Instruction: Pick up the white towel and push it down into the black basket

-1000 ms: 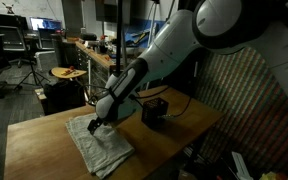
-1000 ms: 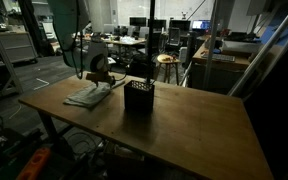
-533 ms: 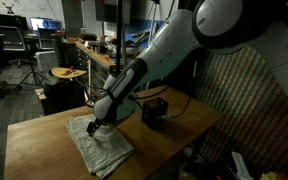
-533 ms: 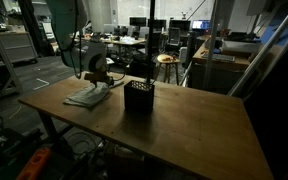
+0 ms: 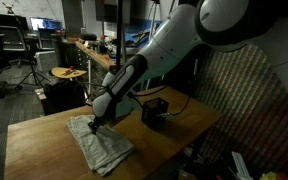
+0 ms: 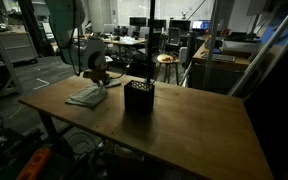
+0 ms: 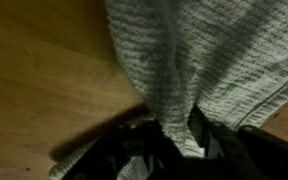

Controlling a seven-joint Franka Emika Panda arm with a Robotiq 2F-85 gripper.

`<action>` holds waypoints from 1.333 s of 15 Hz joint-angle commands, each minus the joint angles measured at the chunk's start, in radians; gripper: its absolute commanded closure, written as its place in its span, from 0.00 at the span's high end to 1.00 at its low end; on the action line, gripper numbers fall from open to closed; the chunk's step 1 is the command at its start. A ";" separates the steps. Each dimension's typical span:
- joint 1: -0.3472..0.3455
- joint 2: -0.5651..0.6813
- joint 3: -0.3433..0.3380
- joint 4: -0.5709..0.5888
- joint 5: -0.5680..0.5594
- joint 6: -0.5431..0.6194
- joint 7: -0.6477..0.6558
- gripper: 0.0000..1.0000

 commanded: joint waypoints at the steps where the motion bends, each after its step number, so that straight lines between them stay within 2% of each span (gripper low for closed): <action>1: -0.002 -0.066 -0.008 -0.053 -0.009 -0.045 0.028 0.00; 11: -0.040 -0.289 -0.030 -0.245 0.014 -0.121 0.059 0.02; 14: -0.094 -0.391 0.009 -0.320 0.082 -0.146 0.044 0.02; 17: -0.156 -0.504 0.041 -0.395 0.198 -0.153 0.023 0.02; 20: -0.199 -0.612 0.034 -0.452 0.323 -0.168 -0.005 0.02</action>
